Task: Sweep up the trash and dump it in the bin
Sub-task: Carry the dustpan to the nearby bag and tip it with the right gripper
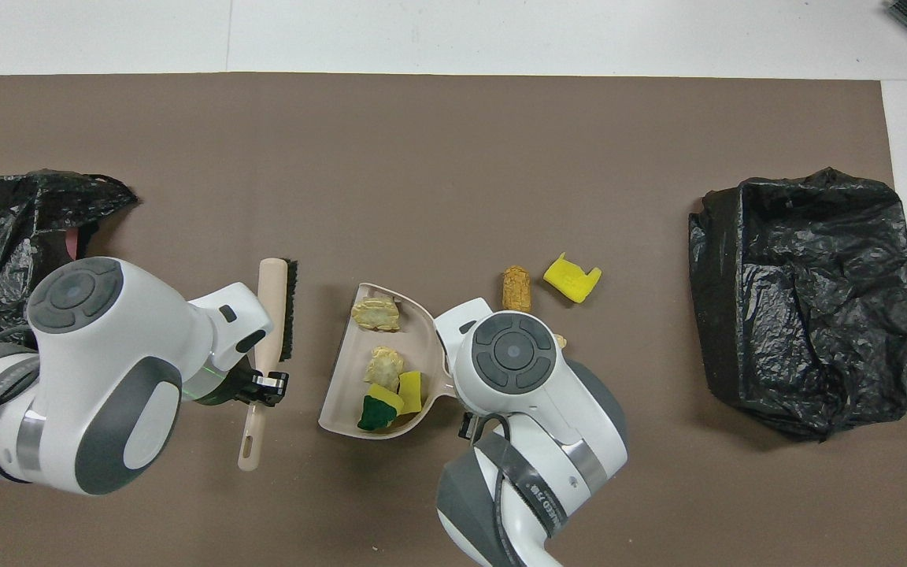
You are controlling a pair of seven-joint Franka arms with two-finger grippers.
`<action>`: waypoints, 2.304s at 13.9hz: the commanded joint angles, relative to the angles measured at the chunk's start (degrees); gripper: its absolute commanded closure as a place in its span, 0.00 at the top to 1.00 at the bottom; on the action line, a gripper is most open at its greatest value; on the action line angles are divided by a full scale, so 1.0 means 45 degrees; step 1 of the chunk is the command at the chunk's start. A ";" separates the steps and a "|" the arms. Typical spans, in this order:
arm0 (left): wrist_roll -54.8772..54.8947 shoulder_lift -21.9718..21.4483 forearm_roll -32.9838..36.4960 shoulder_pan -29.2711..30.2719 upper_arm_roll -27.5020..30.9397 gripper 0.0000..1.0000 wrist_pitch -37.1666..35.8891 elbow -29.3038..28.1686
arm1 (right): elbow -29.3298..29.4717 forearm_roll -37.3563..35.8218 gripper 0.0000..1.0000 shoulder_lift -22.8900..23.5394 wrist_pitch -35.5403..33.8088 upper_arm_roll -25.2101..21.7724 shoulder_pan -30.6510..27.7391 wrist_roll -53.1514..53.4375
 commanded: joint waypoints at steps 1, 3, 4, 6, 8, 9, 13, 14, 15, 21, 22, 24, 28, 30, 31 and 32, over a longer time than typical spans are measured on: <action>-0.0116 -0.0220 0.0194 0.0264 -0.0116 0.00 -0.0498 -0.0066 | 0.0017 0.0273 0.00 -0.1448 -0.1101 -0.0585 -0.0393 -0.0432; -0.0736 -0.0395 0.0175 0.0051 -0.0174 0.00 -0.0519 -0.0260 | 0.0386 0.0313 0.00 -0.2153 -0.2252 -0.1406 -0.0393 -0.0898; -0.1302 -0.0550 0.0175 -0.0028 -0.0251 0.00 -0.0384 -0.0455 | 0.0736 0.0332 0.00 -0.2465 -0.2974 -0.1990 -0.0393 -0.1095; -0.2103 -0.0688 0.0117 -0.0806 -0.0272 0.00 -0.0363 -0.0612 | 0.1362 0.0332 0.00 -0.2954 -0.4380 -0.3376 -0.0393 -0.1854; -0.3139 -0.0534 0.0019 -0.1935 -0.0272 0.00 -0.0208 -0.0943 | 0.1501 0.0274 0.00 -0.3539 -0.5127 -0.4742 -0.0393 -0.2772; -0.3356 -0.0552 -0.0020 -0.2290 -0.0291 0.00 -0.0013 -0.1177 | 0.1521 0.0177 0.00 -0.3678 -0.5265 -0.5600 -0.0393 -0.3453; -0.4781 -0.0571 -0.0547 -0.4049 -0.0291 0.00 0.0183 -0.1667 | 0.1502 -0.0251 0.00 -0.3660 -0.5286 -0.9020 -0.0413 -0.7474; -0.4842 -0.0649 -0.0896 -0.4322 -0.0291 0.00 0.0223 -0.1880 | 0.1502 -0.1066 0.00 -0.3679 -0.5208 -0.9588 -0.0432 -0.8102; -0.4997 -0.0611 -0.1306 -0.4654 -0.0291 0.00 0.0339 -0.2076 | 0.1502 -0.1828 0.00 -0.3679 -0.5111 -1.0077 -0.0432 -0.8476; -0.5487 -0.0553 -0.2072 -0.5732 -0.0253 0.08 0.1825 -0.2899 | 0.1482 -0.5735 0.00 -0.3621 -0.3138 -1.1508 -0.0433 -1.0471; -0.5565 -0.0475 -0.2072 -0.5673 -0.0252 0.58 0.1805 -0.2840 | 0.1327 -0.6612 0.00 -0.3659 -0.2983 -1.1430 -0.0413 -1.0491; -0.5585 -0.0377 -0.2072 -0.5440 -0.0175 1.00 0.1611 -0.2627 | 0.1228 -0.7788 0.00 -0.3679 -0.2806 -1.1177 -0.0355 -1.0588; -0.5429 0.0346 -0.1256 -0.3393 -0.0135 1.00 0.1648 -0.1534 | 0.0935 -1.0149 0.00 -0.3699 -0.2999 -1.0086 -0.0276 -1.1015; -0.5409 0.0560 -0.0532 -0.2494 -0.0135 1.00 0.1747 -0.0929 | 0.0741 -1.0856 0.00 -0.3854 -0.3020 -0.9828 -0.0295 -1.1582; -0.5409 0.0813 -0.0471 -0.1987 -0.0135 1.00 0.1843 -0.0597 | 0.0662 -1.1130 0.00 -0.3913 -0.3020 -0.9828 -0.0276 -1.1875; -0.5390 0.1086 -0.0412 -0.1498 -0.0135 1.00 0.1960 -0.0091 | 0.0681 -1.1345 0.00 -0.3933 -0.3078 -0.9654 -0.0276 -1.2090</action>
